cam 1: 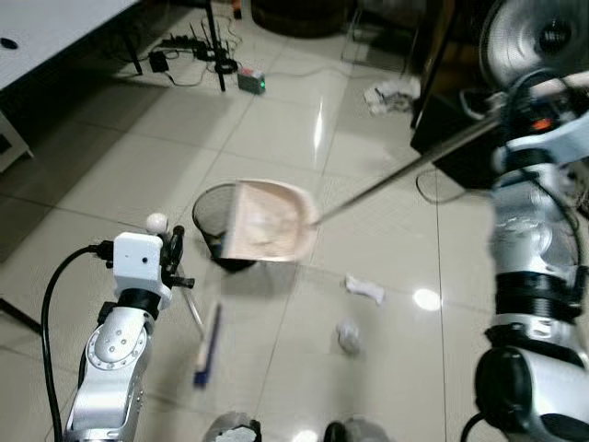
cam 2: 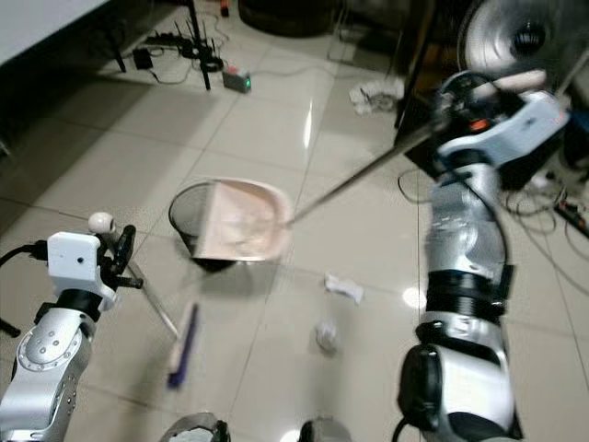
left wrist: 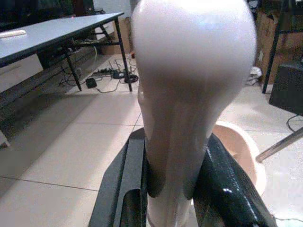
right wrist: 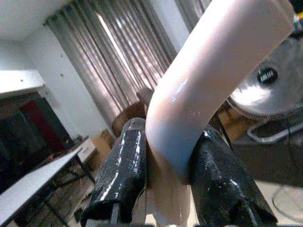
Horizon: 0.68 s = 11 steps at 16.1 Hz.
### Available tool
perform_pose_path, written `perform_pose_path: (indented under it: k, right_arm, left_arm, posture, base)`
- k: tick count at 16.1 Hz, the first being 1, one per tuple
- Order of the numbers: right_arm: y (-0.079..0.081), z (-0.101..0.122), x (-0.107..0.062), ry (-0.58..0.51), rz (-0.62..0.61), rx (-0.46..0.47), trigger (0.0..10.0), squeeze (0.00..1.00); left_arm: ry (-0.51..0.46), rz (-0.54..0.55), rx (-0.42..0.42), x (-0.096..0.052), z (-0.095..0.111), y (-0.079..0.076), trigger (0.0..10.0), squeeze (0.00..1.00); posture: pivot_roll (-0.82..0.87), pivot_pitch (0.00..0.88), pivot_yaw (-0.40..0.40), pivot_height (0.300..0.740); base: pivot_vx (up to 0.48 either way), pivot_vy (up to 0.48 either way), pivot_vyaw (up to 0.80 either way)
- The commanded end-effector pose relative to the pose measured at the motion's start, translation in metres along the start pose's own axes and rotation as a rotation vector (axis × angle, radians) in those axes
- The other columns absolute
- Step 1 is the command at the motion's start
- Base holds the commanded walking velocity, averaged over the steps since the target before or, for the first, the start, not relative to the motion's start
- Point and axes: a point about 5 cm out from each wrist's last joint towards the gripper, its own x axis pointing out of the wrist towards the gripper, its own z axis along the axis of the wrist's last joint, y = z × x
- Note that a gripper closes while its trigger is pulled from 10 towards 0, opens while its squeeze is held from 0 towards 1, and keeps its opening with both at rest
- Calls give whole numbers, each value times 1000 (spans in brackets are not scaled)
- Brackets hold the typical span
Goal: Sweep floor
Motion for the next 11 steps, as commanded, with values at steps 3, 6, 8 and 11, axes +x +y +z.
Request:
perform_pose_path:
  k: [3, 6, 8, 11]
  right_arm:
    - [11, 5, 2, -48, 15, 80, 10000, 0]
    - [9, 6, 3, -53, 0, 86, 10000, 0]
    - [10, 6, 4, -53, 2, 88, 10000, 0]
    - [9, 5, 4, -46, 2, 90, 10000, 0]
  left_arm:
    - [-31, 13, 39, 2, 8, 8, 10000, 0]
    - [-31, 9, 37, 2, 7, 6, 10000, 0]
    - [-31, 8, 37, 2, 7, 6, 10000, 0]
    - [-30, 8, 41, 2, 7, 6, 10000, 0]
  posture:
    - [104, 115, -9, 740]
    - [105, 113, -10, 740]
    - [107, 113, -11, 740]
    - [109, 113, -12, 740]
  base:
    - [377, 0, 0]
    - [379, 0, 0]
    - [377, 0, 0]
    - [381, 0, 0]
